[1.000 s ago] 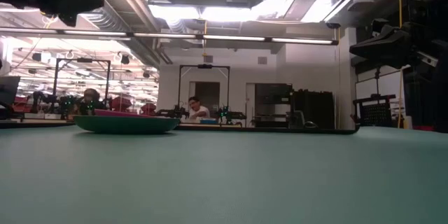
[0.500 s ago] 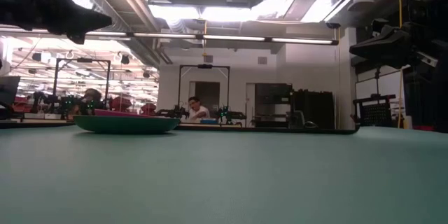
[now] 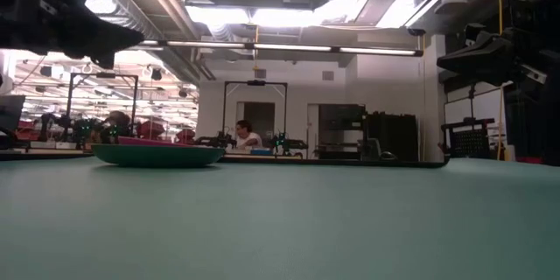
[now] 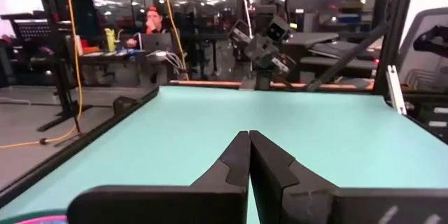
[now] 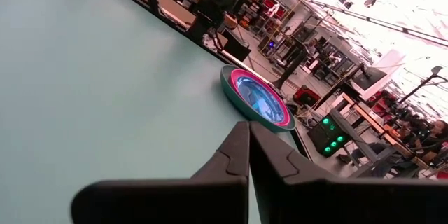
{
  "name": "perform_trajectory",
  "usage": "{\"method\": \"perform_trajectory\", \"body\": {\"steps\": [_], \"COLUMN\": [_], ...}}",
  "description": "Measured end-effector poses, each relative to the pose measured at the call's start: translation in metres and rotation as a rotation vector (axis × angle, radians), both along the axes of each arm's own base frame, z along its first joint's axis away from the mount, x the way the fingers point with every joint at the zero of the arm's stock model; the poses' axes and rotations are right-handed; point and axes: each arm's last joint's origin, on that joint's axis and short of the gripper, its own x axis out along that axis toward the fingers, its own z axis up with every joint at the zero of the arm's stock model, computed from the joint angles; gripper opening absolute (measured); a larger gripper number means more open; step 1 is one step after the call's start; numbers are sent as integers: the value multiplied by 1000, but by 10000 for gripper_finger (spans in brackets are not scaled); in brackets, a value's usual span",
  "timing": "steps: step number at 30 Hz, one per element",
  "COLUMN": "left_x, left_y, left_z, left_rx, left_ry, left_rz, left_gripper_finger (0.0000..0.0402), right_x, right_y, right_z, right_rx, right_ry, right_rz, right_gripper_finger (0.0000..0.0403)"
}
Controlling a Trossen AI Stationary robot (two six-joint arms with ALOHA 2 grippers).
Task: Stack plastic plates
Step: Return to Home Position
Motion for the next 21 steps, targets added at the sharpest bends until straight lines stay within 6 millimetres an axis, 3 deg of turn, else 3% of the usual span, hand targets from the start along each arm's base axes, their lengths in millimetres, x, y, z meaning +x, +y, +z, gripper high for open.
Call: {"method": "perform_trajectory", "body": {"steps": [21], "left_x": [1], "left_y": [7], "left_z": [-3], "left_rx": [-10], "left_ry": [-3], "left_rz": [0], "left_gripper_finger": [0], "right_x": [0], "right_y": [0], "right_z": [0], "right_rx": [0], "right_ry": [2], "right_rz": [-1], "right_gripper_finger": [2]}}
